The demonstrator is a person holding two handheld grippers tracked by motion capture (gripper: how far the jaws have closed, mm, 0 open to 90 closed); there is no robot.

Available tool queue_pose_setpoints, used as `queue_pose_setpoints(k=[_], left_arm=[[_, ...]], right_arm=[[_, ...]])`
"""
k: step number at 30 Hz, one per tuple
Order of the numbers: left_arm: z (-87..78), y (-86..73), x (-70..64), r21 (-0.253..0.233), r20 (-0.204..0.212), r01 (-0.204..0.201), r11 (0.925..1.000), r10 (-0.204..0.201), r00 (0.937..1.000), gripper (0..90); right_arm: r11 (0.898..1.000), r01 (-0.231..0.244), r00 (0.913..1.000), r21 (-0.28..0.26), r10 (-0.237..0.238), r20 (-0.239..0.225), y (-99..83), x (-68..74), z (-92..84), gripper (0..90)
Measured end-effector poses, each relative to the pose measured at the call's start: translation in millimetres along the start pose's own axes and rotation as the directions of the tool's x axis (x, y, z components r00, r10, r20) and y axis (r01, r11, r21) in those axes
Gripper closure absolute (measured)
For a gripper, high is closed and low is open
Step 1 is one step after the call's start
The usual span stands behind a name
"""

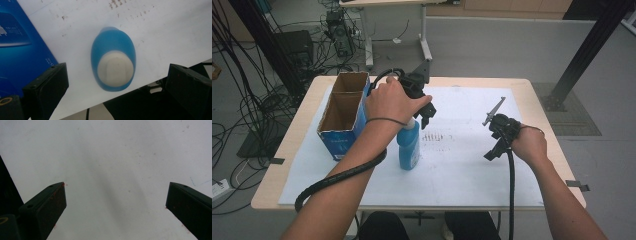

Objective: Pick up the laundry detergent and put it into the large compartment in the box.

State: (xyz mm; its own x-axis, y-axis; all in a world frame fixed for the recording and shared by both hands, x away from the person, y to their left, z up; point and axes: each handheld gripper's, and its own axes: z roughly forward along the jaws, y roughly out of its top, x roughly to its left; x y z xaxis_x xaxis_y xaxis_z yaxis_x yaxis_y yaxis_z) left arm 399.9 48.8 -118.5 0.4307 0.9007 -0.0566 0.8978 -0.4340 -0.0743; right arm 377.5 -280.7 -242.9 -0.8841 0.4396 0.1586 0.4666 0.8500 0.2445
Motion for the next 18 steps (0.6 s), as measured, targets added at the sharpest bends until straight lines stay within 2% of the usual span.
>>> queue_pose_setpoints(k=[10, 18], left_arm=[[24.8, 2.9, -1.8, 0.018, 0.000, -0.002, 0.9998, 0.002, 1.0000, 5.2], [38.3, 0.2, 0.8, 0.004, 0.004, 0.007, 1.0000, -0.007, 1.0000, 5.0]], right_arm=[[1.000, -0.006, 1.0000, -0.002, 0.006, -0.004, -3.2, -1.4, 4.0, 3.1], [1.000, -0.012, 0.9999, 0.002, 0.012, -0.006, -5.4, -2.1, 6.6, 3.1]])
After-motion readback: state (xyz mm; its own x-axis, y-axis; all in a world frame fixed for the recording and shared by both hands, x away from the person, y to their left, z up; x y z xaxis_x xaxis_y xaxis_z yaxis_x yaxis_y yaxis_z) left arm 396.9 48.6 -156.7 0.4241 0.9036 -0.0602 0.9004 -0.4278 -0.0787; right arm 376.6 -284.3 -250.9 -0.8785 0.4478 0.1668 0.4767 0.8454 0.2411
